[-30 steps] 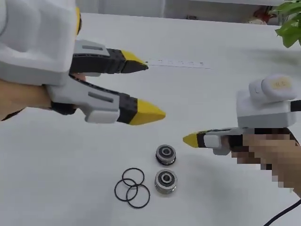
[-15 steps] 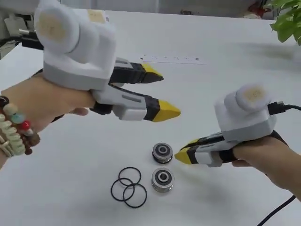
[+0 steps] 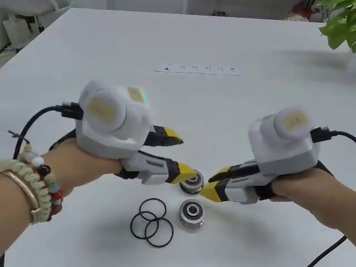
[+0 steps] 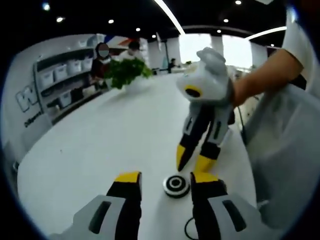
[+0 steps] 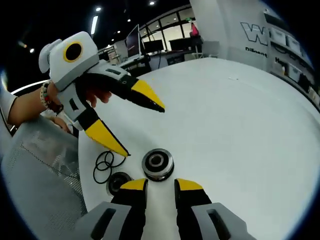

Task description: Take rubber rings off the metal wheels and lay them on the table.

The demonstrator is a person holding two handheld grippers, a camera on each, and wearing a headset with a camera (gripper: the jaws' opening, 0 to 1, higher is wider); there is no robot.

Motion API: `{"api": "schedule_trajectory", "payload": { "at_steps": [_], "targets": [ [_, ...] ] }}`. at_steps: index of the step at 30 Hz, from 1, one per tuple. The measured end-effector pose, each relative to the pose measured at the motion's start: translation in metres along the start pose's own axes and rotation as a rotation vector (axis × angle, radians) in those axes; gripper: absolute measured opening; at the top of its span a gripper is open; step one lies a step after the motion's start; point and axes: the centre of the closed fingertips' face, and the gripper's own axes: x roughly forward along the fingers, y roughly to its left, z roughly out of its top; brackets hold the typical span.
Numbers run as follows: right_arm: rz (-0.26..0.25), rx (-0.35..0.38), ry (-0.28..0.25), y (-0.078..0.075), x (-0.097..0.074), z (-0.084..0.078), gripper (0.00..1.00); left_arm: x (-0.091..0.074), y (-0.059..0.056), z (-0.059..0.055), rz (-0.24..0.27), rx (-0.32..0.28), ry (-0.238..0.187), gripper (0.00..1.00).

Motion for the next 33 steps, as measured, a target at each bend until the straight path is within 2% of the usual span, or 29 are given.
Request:
{"api": "schedule_trajectory", "payload": {
  "at_steps": [4, 7, 12, 16, 21, 26, 33],
  "targets": [
    [0.000, -0.012, -0.001, 0.001, 0.001, 0.001, 0.21, 0.009, -0.006, -0.004, -0.011, -0.016, 0.006, 0.36],
    [0.003, -0.014, -0.009, 0.002, 0.002, 0.002, 0.23, 0.014, -0.010, -0.008, -0.016, -0.005, 0.014, 0.31],
    [0.004, -0.028, -0.018, 0.004, 0.004, 0.003, 0.25, 0.019, -0.012, -0.018, -0.016, -0.032, 0.030, 0.22],
    [-0.001, -0.047, -0.022, 0.004, 0.005, 0.004, 0.26, 0.022, -0.013, -0.024, -0.011, -0.029, 0.049, 0.20],
    [-0.002, -0.063, -0.019, 0.005, 0.007, 0.004, 0.26, 0.023, -0.013, -0.023, -0.006, -0.039, 0.039, 0.17],
    [-0.004, -0.074, -0.023, 0.005, 0.007, 0.006, 0.24, 0.022, -0.011, -0.026, -0.001, -0.106, 0.038, 0.16],
    [-0.025, -0.085, -0.008, 0.001, 0.008, 0.003, 0.22, 0.024, -0.009, -0.026, 0.009, -0.098, 0.018, 0.15]
  ]
}}
